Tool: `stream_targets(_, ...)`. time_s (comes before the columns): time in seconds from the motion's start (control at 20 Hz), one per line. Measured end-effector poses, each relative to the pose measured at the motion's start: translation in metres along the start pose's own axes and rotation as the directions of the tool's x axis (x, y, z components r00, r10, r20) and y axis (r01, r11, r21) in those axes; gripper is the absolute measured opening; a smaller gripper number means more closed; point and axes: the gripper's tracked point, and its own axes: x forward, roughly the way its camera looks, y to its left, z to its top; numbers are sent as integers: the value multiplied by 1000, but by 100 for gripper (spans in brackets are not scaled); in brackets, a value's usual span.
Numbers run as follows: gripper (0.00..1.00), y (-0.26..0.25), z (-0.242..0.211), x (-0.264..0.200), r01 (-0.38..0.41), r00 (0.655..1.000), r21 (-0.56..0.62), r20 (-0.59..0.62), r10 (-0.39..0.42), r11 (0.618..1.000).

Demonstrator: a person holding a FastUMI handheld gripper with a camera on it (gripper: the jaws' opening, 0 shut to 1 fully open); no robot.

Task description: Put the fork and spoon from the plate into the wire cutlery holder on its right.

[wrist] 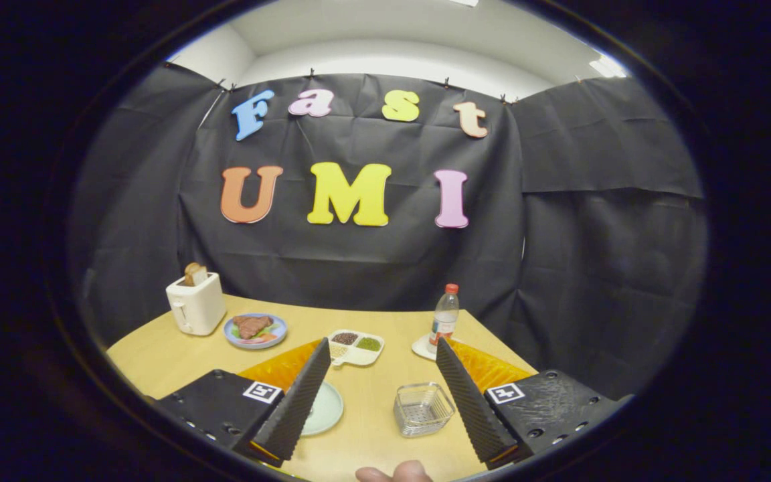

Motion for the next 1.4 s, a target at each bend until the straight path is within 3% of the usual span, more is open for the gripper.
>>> stream_targets(0.25,95,28,-37,5,-60,985,27,-162,63,998)
stream_targets(0.55,96,62,-72,-2,-108,938,14,-330,107,994)
stream_targets(0.8,96,85,-104,-7,-124,863,-30,-496,92,992)
stream_targets(1.25,96,115,-172,-18,-155,654,33,-746,128,987)
stream_targets(1.4,94,117,-186,-12,-144,622,30,-774,114,989)
